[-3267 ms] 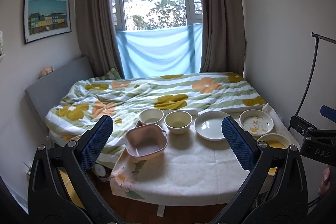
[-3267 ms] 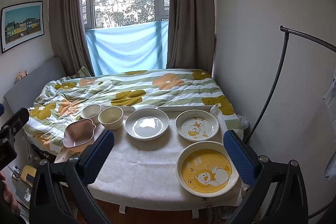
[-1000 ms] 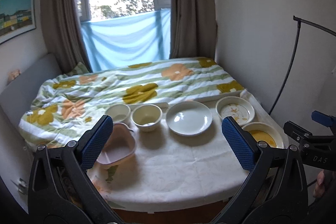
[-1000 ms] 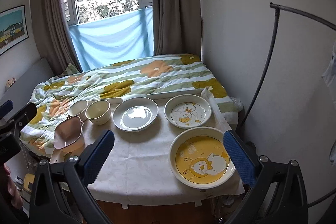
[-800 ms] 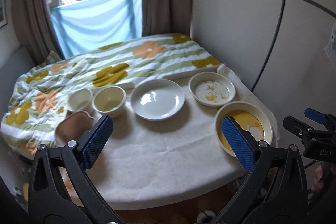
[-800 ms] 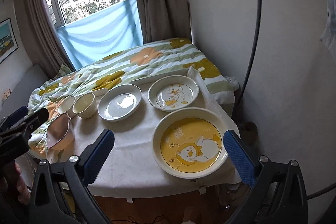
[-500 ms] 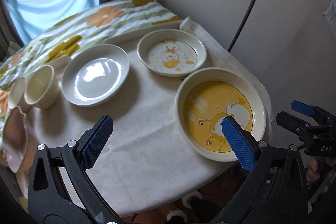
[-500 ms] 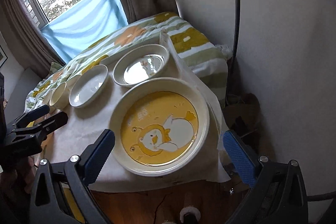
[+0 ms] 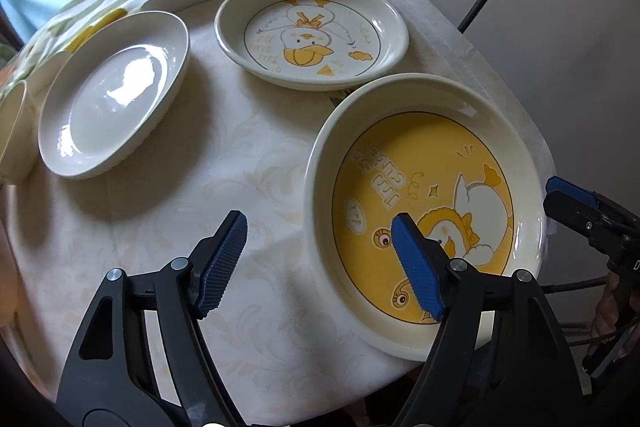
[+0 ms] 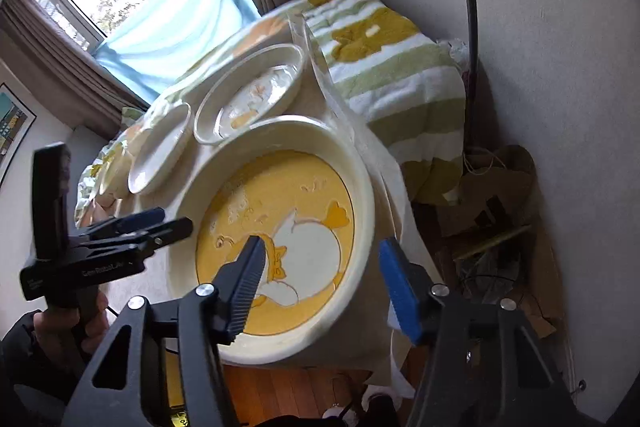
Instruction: Organize plates and bowls
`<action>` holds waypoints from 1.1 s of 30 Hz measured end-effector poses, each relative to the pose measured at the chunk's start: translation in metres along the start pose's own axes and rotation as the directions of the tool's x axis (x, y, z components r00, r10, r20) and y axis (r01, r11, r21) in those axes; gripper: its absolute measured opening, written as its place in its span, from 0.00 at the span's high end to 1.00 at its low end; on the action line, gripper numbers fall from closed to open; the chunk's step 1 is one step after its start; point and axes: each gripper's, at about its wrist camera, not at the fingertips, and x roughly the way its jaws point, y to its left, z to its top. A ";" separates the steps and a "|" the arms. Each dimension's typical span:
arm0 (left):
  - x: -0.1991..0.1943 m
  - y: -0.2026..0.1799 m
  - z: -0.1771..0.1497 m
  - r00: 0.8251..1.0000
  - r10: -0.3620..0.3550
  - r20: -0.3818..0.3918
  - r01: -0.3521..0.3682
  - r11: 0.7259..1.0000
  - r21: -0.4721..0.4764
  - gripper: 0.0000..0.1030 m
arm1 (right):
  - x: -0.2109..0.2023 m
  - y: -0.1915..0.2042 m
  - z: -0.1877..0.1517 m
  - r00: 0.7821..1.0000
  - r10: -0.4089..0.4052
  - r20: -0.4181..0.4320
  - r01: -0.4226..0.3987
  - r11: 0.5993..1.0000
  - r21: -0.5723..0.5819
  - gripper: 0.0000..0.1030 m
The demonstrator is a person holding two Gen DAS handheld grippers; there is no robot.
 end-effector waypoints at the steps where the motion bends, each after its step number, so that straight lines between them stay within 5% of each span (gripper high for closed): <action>1: 0.002 0.000 0.001 1.000 0.001 -0.005 -0.001 1.000 0.000 0.35 | 0.002 -0.001 0.002 1.000 -0.003 -0.012 0.003 1.000 -0.006 0.49; 11: 0.026 0.001 0.004 0.998 -0.010 -0.060 0.009 1.000 -0.013 0.82 | 0.025 -0.018 0.011 0.997 0.001 -0.082 -0.001 1.000 -0.001 0.78; 16: 0.029 0.003 0.006 0.998 -0.021 -0.054 0.019 0.999 -0.037 0.83 | 0.037 -0.025 0.011 0.995 0.019 -0.102 -0.017 1.000 0.019 0.89; 33: -0.010 0.013 -0.001 1.000 0.007 -0.011 -0.008 0.997 -0.072 0.83 | 0.026 0.002 0.025 0.993 0.059 -0.105 -0.068 0.995 -0.078 0.88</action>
